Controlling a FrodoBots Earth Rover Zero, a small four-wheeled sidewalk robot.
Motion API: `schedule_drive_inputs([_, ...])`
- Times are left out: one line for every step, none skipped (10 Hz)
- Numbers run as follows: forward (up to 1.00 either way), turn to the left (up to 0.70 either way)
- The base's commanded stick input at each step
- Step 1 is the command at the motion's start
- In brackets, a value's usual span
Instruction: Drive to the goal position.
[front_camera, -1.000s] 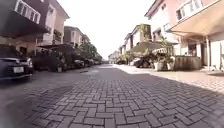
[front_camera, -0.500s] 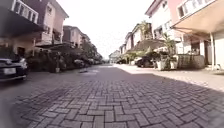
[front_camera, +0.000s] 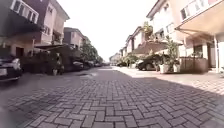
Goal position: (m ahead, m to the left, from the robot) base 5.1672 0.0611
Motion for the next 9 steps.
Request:
schedule_drive_inputs([0.69, 0.03])
schedule_drive_inputs([0.69, 0.03])
schedule_drive_inputs([0.69, 0.03])
schedule_drive_inputs([0.69, 0.03])
schedule_drive_inputs([0.69, 0.03])
schedule_drive_inputs([0.69, 0.03])
schedule_drive_inputs([0.69, 0.03])
schedule_drive_inputs([0.69, 0.03])
schedule_drive_inputs([0.69, 0.03])
